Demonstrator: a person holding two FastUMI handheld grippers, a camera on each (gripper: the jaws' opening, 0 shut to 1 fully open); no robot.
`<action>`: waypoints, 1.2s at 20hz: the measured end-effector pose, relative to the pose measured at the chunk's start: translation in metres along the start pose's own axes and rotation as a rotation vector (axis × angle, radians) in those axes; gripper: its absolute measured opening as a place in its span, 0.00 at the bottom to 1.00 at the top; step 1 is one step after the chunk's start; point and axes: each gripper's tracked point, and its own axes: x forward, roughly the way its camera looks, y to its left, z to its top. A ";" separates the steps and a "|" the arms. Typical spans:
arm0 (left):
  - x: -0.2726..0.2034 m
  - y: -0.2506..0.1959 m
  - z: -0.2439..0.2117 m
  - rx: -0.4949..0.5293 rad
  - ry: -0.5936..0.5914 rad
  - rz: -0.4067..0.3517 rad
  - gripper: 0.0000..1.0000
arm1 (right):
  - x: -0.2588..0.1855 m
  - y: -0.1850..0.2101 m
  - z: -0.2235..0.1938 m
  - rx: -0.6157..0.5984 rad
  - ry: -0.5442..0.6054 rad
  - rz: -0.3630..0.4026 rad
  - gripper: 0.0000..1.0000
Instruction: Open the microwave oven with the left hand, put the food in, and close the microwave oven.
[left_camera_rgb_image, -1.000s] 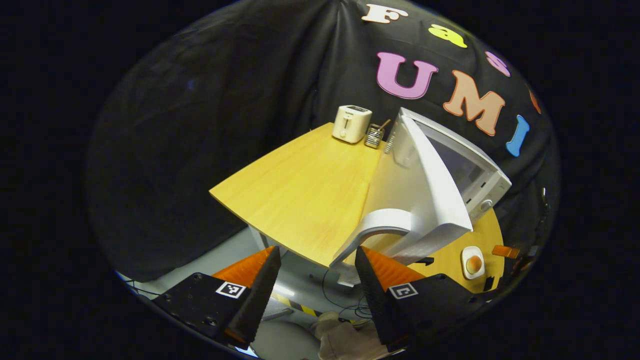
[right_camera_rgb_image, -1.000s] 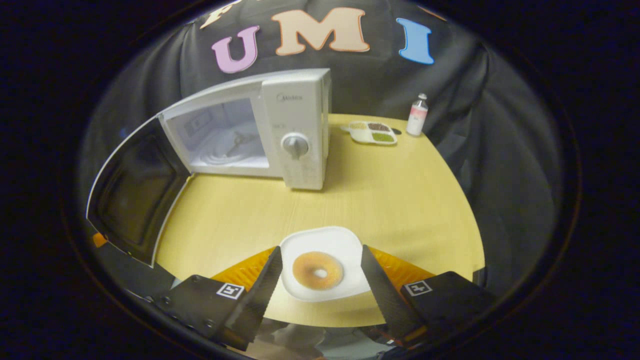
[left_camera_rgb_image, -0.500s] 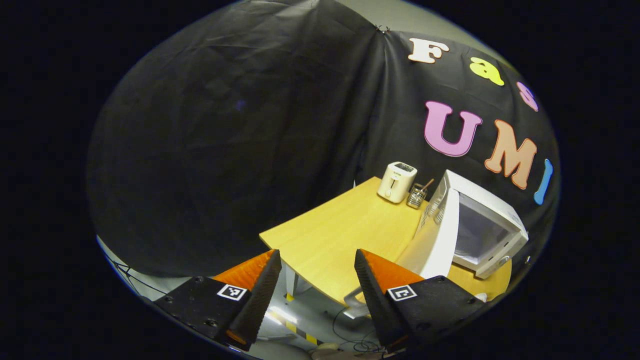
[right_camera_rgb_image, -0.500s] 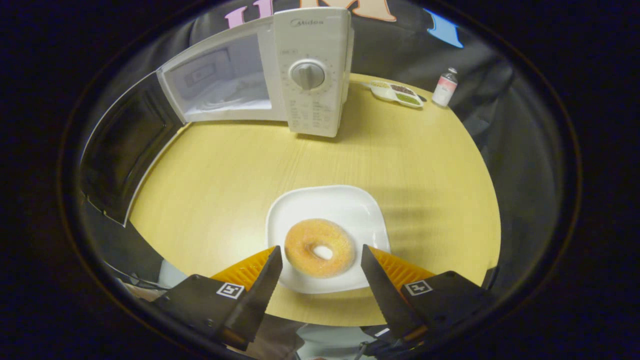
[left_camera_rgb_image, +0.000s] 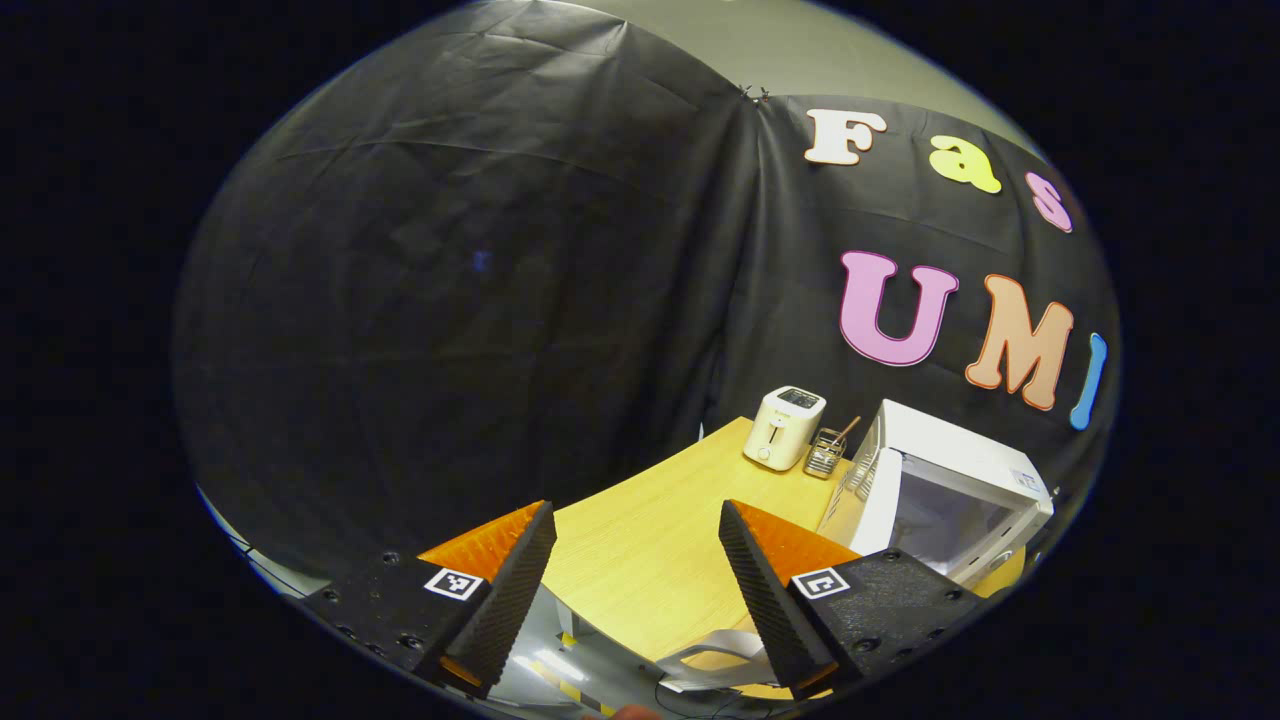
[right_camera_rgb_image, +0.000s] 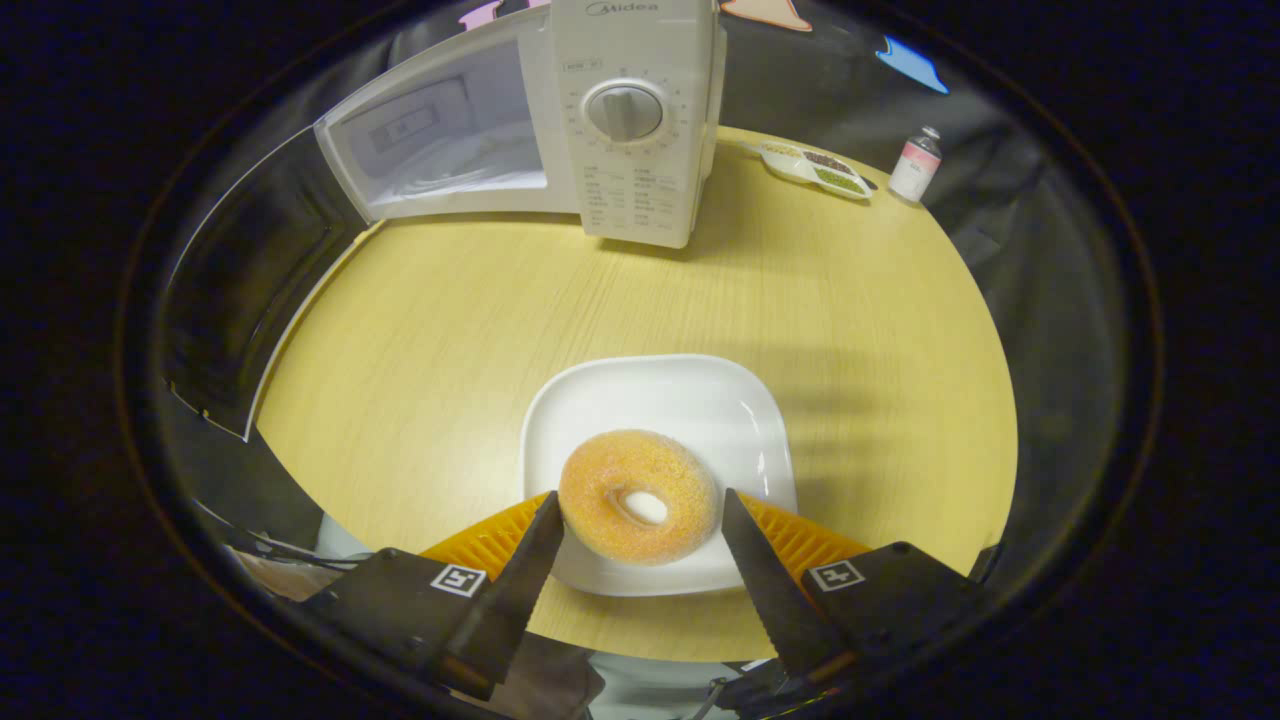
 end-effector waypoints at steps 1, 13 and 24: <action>-0.001 -0.001 0.003 0.004 -0.003 -0.013 0.96 | 0.002 0.000 -0.001 -0.004 0.005 -0.003 0.95; 0.004 -0.015 0.000 0.026 0.031 -0.068 0.96 | -0.022 0.028 0.022 0.142 -0.059 0.029 0.81; 0.016 -0.020 -0.029 -0.029 0.101 -0.105 0.96 | -0.040 0.160 0.132 0.319 -0.352 0.273 0.75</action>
